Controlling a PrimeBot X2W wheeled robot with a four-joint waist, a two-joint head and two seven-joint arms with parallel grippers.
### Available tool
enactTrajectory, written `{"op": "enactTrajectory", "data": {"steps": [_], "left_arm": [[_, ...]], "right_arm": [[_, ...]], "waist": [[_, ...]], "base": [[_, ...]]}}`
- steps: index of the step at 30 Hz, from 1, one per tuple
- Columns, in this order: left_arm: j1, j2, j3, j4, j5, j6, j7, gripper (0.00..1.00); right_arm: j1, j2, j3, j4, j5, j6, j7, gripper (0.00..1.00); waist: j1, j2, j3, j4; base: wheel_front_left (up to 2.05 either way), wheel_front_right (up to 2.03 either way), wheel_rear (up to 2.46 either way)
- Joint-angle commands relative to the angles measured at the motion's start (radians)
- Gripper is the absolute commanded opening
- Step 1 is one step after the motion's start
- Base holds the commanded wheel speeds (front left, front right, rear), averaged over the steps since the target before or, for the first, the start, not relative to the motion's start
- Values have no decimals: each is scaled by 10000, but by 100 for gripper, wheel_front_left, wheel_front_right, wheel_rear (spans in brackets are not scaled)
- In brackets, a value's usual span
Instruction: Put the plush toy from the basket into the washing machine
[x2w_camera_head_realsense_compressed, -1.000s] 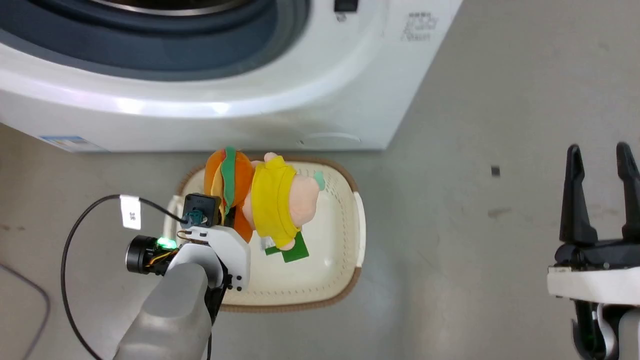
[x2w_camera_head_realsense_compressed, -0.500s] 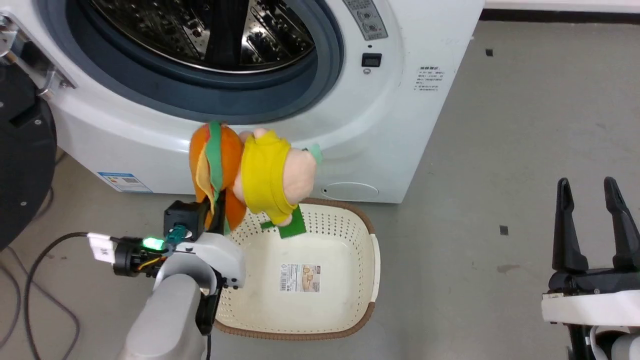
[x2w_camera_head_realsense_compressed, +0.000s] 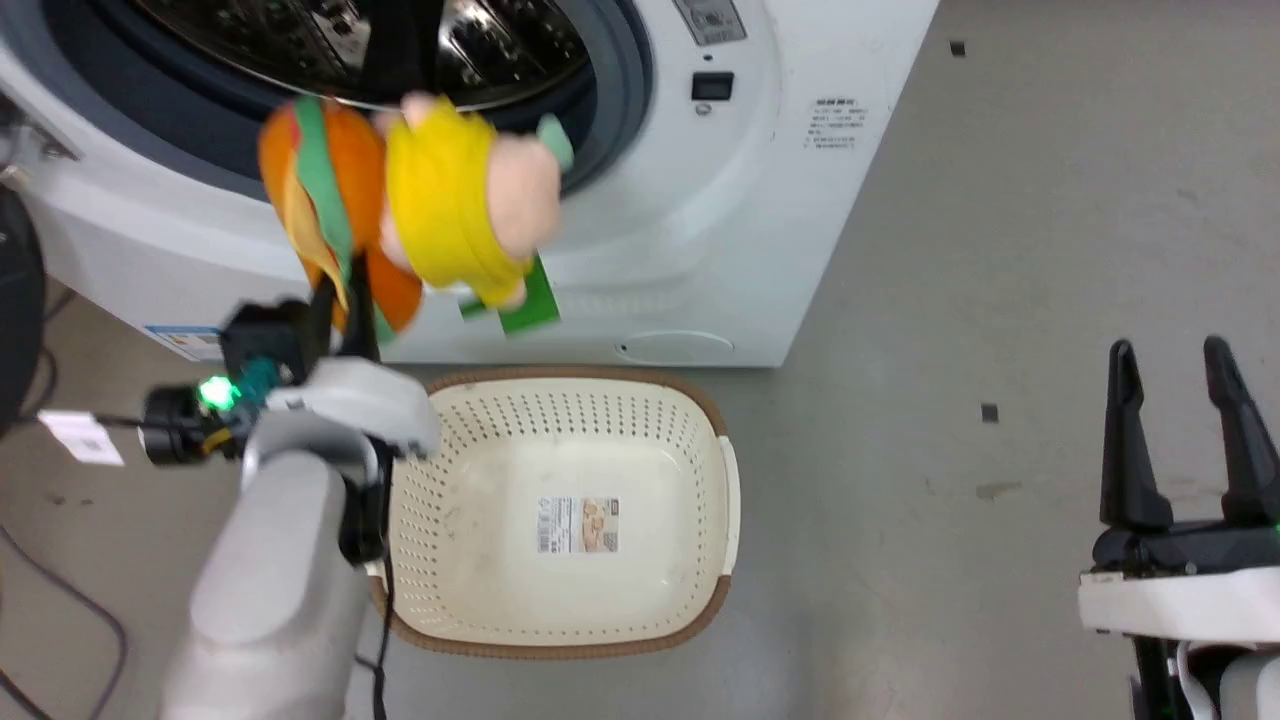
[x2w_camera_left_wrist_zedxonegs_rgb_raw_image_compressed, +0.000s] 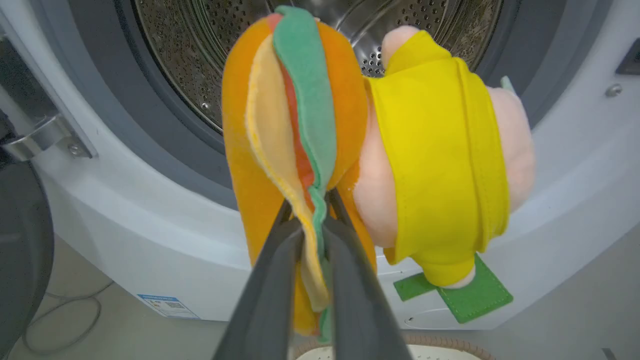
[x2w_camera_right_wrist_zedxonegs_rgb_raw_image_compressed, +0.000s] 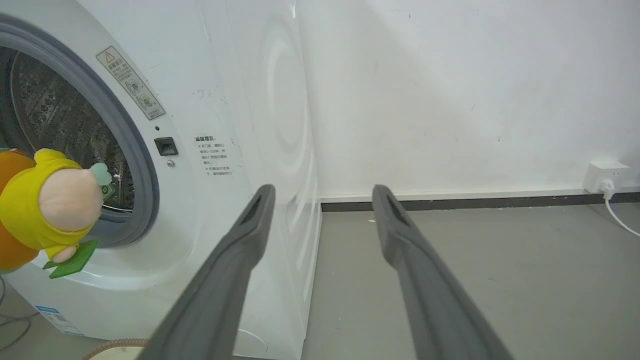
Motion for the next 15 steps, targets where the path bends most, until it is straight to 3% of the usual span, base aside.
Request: {"op": "enactTrajectory", "data": {"steps": [1, 15], "left_arm": [[-391, 45, 116, -81, 59, 11, -56, 0], [-4344, 1102, 1051, 1023, 442, 99, -57, 0]], "right_arm": [[-253, -4, -6, -77, -8, -7, -44, 100], [-1573, -4, 227, -426, 296, -7, -44, 100]], "waist": [[1, -1, 405, -241], [1, -1, 2806, -1412]], "base": [[0, 0, 0], [0, 0, 0]]}}
